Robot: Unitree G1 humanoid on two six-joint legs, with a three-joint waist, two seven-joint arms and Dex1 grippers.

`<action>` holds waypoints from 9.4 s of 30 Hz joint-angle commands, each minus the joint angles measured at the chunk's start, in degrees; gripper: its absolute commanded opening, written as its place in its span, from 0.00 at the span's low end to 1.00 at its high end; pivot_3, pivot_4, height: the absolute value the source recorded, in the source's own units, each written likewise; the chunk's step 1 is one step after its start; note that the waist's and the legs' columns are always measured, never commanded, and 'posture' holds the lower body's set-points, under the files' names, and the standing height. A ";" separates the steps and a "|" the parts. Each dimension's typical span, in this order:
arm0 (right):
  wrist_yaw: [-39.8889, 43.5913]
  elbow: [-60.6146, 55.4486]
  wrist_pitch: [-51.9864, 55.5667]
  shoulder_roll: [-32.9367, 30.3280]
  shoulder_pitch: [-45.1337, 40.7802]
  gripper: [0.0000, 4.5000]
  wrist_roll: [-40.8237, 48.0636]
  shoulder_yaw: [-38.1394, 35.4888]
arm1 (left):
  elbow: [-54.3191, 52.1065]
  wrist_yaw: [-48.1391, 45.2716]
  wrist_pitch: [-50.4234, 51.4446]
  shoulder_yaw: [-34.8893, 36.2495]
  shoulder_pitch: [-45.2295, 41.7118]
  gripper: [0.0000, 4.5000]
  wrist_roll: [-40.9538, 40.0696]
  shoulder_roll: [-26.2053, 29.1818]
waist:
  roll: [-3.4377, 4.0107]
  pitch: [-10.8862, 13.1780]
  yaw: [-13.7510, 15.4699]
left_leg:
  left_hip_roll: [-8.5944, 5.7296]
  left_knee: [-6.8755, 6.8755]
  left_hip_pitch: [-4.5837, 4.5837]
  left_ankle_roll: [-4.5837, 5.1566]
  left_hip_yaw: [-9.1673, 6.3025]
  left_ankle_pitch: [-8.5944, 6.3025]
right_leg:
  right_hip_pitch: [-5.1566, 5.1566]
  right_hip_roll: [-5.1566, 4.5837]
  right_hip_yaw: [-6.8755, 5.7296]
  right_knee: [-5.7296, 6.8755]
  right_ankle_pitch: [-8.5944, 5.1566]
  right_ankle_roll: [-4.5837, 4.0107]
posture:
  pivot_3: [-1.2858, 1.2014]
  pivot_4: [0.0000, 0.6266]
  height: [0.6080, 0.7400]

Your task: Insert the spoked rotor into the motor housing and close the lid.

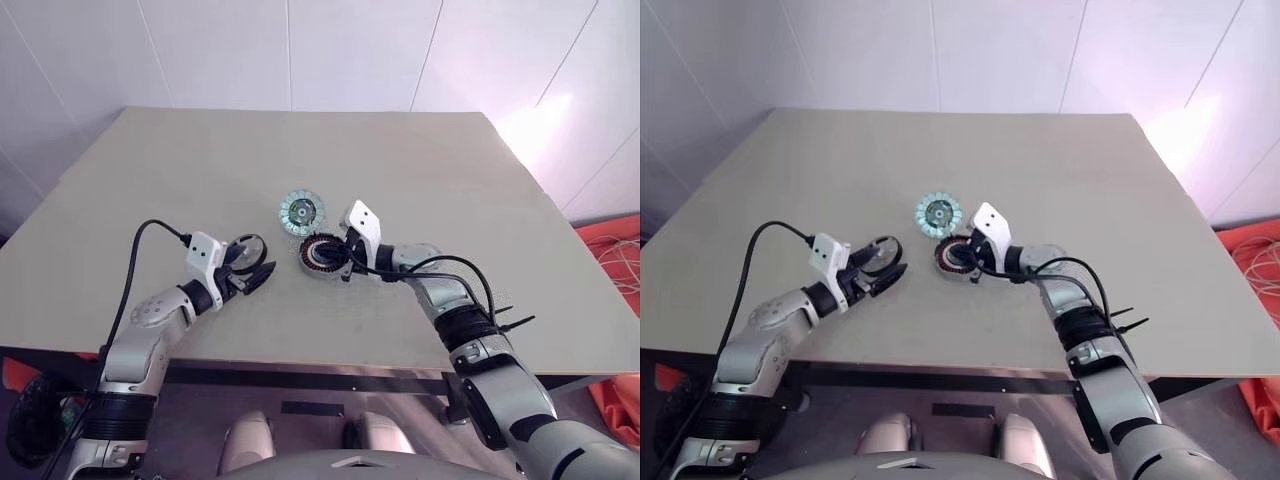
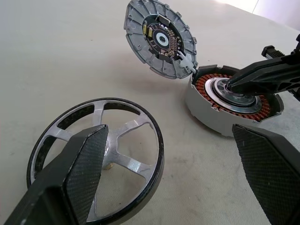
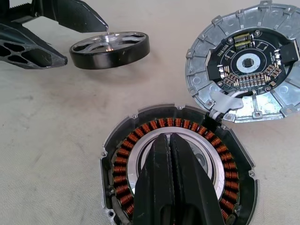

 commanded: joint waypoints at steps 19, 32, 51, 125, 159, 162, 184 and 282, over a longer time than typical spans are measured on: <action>-2.79 2.46 -1.39 1.67 0.22 0.01 -1.70 0.40 | -0.61 0.14 -2.05 1.28 0.03 1.00 0.07 0.31 | 0.00 0.00 -0.04 | 0.01 0.00 0.04 0.00 0.00 0.00 | 0.03 0.00 0.00 0.02 0.00 0.00 | 0.52 0.00 1.00; -4.05 1.01 -1.58 1.50 -1.27 0.01 -1.10 -0.90 | 0.29 -0.20 -2.84 1.26 0.13 1.00 0.22 0.30 | -0.01 -0.01 -0.08 | 0.01 0.00 0.25 0.00 -0.05 0.00 | 0.21 0.01 0.00 0.04 0.03 -0.04 | 0.52 0.00 1.00; -4.64 3.19 -1.33 4.72 -3.46 0.01 -0.73 -1.13 | 0.50 -0.16 -3.25 1.40 0.41 1.00 0.19 0.46 | 0.00 0.00 -0.09 | 0.02 0.00 0.04 0.00 -0.06 0.00 | 0.02 0.01 -0.03 0.03 0.03 -0.05 | 0.52 0.00 1.00; 2.13 -25.50 12.47 -9.95 6.30 0.01 12.35 -8.28 | 3.14 35.88 42.87 29.11 -5.73 1.00 -42.77 -9.94 | 0.07 0.06 1.04 | -0.04 -0.02 0.09 -0.20 -0.71 0.19 | 0.39 0.02 -0.56 -0.11 0.04 -0.17 | 0.52 0.00 1.00; 0.63 -24.22 10.93 -8.86 5.79 0.01 11.40 -7.61 | 8.11 32.63 37.18 26.54 -9.98 1.00 -47.73 -13.43 | 0.04 0.10 2.72 | -0.06 -0.17 -0.15 -0.04 -0.75 0.38 | 0.27 -0.01 -0.61 -0.18 0.01 -0.10 | 0.52 0.00 1.00; 0.41 -24.35 10.86 -8.87 5.90 0.01 11.46 -7.58 | 8.73 32.71 36.15 26.34 -9.84 1.00 -46.80 -13.37 | 0.04 0.10 2.72 | -0.06 -0.17 -0.15 -0.04 -0.75 0.39 | 0.27 -0.01 -0.61 -0.18 0.01 -0.10 | 0.52 0.00 1.00; -0.02 -24.34 10.83 -8.61 5.70 0.00 11.52 -7.52 | 11.08 28.71 34.50 23.88 -8.98 0.52 -44.51 -11.94 | 0.03 0.11 2.72 | -0.06 -0.17 -0.14 -0.05 -0.75 0.39 | 0.27 0.00 -0.61 -0.17 0.01 -0.10 | 0.52 0.00 1.00; 5.61 -39.33 21.49 -22.77 14.76 0.00 15.25 -9.75 | 26.62 22.82 43.18 17.80 -24.07 0.52 -39.86 -18.32 | -0.05 0.21 2.97 | -0.10 -0.22 -0.06 -0.02 -0.76 0.42 | 0.36 -0.04 -0.63 -0.18 0.00 -0.10 | 0.52 0.00 1.00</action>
